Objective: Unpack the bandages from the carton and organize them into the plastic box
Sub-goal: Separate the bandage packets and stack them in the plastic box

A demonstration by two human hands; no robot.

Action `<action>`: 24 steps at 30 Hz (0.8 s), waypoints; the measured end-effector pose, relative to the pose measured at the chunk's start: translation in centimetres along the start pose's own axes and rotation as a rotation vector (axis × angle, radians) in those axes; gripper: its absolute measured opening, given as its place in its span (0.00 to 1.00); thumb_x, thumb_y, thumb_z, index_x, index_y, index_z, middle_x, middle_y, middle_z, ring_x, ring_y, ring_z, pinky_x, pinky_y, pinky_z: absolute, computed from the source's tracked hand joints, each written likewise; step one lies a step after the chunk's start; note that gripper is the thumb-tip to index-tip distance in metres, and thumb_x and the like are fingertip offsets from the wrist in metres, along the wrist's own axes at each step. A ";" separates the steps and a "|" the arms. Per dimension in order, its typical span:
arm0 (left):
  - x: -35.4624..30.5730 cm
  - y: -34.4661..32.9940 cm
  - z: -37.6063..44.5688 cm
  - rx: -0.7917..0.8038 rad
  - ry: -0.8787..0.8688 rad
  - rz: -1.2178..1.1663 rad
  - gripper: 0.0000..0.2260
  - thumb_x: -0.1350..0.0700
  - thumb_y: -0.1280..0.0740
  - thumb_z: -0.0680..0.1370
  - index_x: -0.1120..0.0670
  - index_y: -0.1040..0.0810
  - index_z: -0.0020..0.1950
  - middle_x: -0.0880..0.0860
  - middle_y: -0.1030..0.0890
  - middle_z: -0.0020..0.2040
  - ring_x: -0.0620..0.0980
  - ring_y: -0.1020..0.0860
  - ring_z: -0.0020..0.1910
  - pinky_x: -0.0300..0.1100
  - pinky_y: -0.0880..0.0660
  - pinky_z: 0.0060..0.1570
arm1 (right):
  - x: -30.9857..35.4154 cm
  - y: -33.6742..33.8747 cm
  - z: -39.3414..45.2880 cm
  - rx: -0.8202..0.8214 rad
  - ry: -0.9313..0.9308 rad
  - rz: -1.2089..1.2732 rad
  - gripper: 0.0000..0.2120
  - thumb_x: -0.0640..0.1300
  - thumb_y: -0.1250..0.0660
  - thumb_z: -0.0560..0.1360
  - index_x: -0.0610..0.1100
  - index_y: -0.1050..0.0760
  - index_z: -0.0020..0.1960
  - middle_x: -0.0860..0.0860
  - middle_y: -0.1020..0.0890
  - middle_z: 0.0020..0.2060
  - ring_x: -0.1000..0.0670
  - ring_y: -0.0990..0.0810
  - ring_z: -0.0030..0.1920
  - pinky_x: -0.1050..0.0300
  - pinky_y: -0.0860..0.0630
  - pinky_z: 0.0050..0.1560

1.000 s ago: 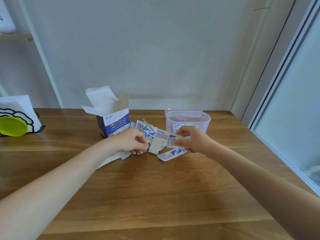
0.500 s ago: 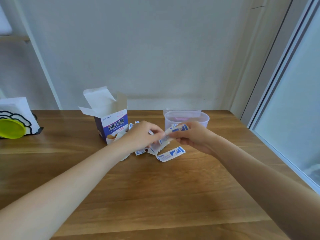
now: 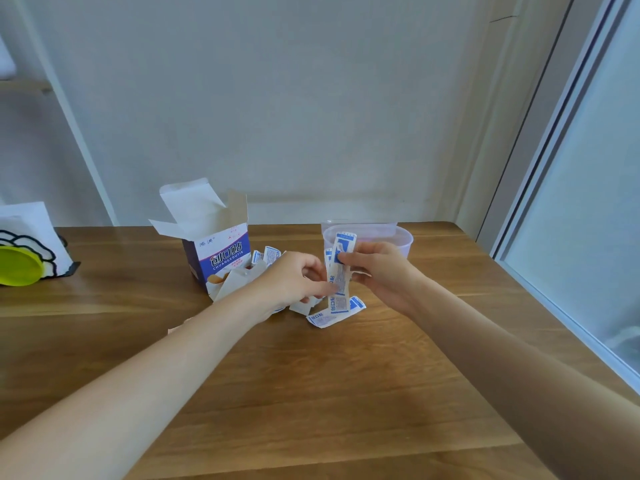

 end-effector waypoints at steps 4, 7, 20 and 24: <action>0.2 -0.1 0.1 -0.015 0.000 0.013 0.04 0.58 0.30 0.74 0.51 0.24 0.42 0.49 0.18 0.40 0.43 0.21 0.39 0.35 0.25 0.38 | 0.4 -0.4 0.0 0.046 -0.001 -0.078 0.08 0.30 0.38 0.75 0.40 0.23 0.47 0.46 0.19 0.43 0.49 0.20 0.44 0.58 0.22 0.47; 0.2 -0.3 0.3 -0.070 -0.064 0.346 0.06 0.54 0.32 0.75 0.54 0.20 0.49 0.49 0.18 0.46 0.46 0.22 0.44 0.36 0.27 0.43 | 2.0 0.7 0.3 -0.075 0.214 -0.873 0.06 0.34 0.39 0.76 0.40 0.24 0.48 0.46 0.20 0.46 0.49 0.24 0.46 0.61 0.28 0.45; 0.9 -3.2 1.2 0.102 0.086 0.687 0.13 0.56 0.31 0.74 0.58 0.23 0.57 0.55 0.17 0.49 0.51 0.19 0.48 0.44 0.23 0.50 | -1.1 3.8 -0.8 -0.087 0.049 -1.101 0.11 0.40 0.35 0.75 0.36 0.23 0.54 0.41 0.19 0.50 0.45 0.21 0.45 0.60 0.26 0.37; 0.2 -3.5 0.7 0.044 0.005 0.856 0.09 0.57 0.34 0.75 0.58 0.22 0.54 0.55 0.19 0.49 0.51 0.21 0.48 0.42 0.24 0.47 | -1.3 4.9 -1.2 -0.161 -0.207 -0.574 0.12 0.41 0.34 0.75 0.33 0.23 0.53 0.43 0.18 0.41 0.50 0.22 0.36 0.61 0.26 0.33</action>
Point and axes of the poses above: each hand's wrist, its own z-axis towards the middle knuckle, its own y-axis out of the back of the hand, x = y × z, the point moved 4 cm from there along z, towards the middle knuckle
